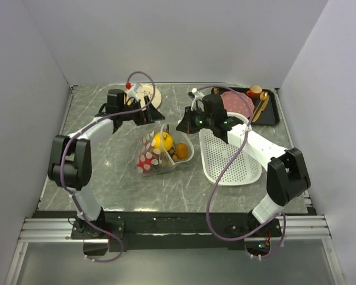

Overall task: Place the food in the zip-top bag and seal the zipper
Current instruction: Zip the zipper food storage bag at the center of the board.

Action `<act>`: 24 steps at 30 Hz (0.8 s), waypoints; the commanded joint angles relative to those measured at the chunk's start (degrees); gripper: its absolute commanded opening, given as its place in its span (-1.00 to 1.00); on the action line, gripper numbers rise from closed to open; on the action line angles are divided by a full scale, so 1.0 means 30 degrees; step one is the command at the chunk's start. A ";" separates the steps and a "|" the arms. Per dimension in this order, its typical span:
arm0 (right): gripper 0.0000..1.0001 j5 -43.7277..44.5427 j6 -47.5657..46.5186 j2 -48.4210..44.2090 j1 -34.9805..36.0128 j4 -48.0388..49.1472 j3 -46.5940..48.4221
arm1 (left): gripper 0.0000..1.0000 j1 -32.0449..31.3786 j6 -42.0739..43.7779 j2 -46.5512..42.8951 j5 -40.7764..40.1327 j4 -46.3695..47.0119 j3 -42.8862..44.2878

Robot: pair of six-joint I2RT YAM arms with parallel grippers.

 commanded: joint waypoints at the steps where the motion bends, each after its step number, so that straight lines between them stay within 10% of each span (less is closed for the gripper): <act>1: -1.00 -0.0695 -0.0487 -0.1342 0.0055 0.1134 0.0054 | 0.99 -0.0082 -0.0374 0.0707 0.5393 0.5165 0.0483; 24: -1.00 -0.1721 -0.0487 -0.0610 -0.0062 0.1868 0.1136 | 0.95 -0.1371 -0.1636 0.3053 0.9354 0.7838 0.0689</act>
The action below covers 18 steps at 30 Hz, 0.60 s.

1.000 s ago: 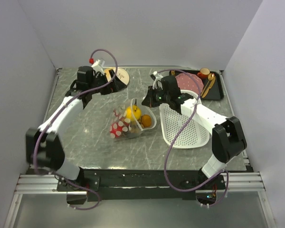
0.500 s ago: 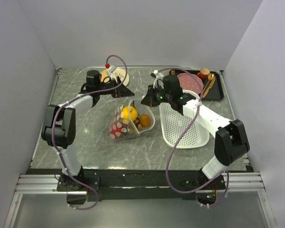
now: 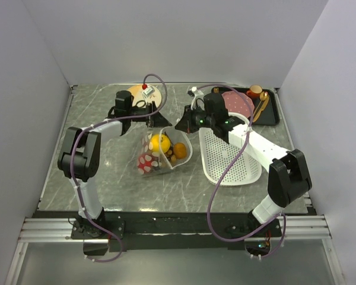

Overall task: Place the food in the zip-top bag and seal the zipper
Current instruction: Zip the zipper food storage bag at the center of the board.

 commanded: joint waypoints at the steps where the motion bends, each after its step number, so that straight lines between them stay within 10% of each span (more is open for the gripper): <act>1: -1.00 -0.0687 -0.0086 -0.0260 -0.0091 0.1321 0.1137 | 0.92 -0.0483 0.0120 0.0438 0.0954 0.0800 0.0844; 13: -1.00 0.0513 0.0264 -0.0055 -0.0179 0.0766 0.1109 | -0.79 -0.0483 -0.1021 0.0058 -0.0157 0.1533 0.0346; 18: -0.44 0.2359 0.1114 -0.0493 -0.0588 0.0325 0.0583 | -0.99 -0.0454 -0.0260 -0.0234 -0.1271 -0.0284 0.0903</act>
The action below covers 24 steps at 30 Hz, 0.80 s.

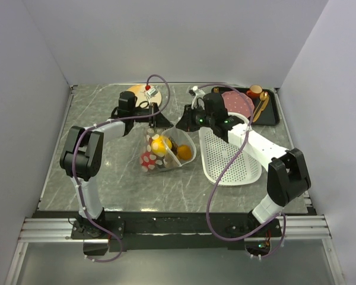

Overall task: Place the food in the zip-top bag and seal the zipper
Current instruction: Zip the zipper food storage bag at the center of the board.

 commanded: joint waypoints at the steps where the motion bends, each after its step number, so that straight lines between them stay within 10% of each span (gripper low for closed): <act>1: -0.37 0.1515 0.1004 -0.0887 -0.0618 0.0608 0.0254 | -0.99 0.0078 0.0650 -0.0752 -0.1423 -0.1026 0.0692; 24: -0.10 0.1105 0.3353 0.1835 -0.1177 -0.2347 0.4412 | -0.99 -0.0273 0.2878 -0.3184 -0.5704 -0.5395 0.1042</act>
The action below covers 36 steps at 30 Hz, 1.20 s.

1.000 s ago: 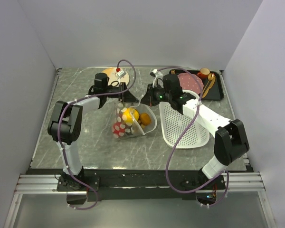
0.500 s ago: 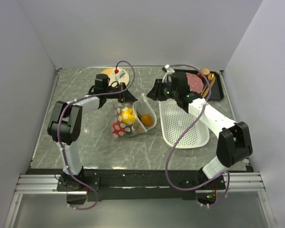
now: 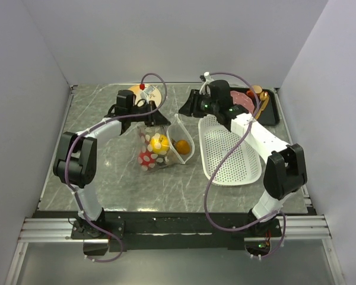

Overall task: Place the food in the zip-top bag and seal the zipper
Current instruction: Zip the zipper food storage bag at the center of the board.

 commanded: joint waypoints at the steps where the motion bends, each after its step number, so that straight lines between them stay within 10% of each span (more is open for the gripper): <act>1: -0.10 0.0081 -0.0079 0.0728 0.0347 -0.1141 0.1280 | -0.99 -0.0229 0.0772 -0.1188 -0.0924 -0.0564 0.1014; 36: -0.26 0.0928 -0.0873 0.1579 0.0552 -0.0466 0.1631 | -0.99 -0.0816 0.1154 -0.1627 -0.1219 -0.1181 0.1395</act>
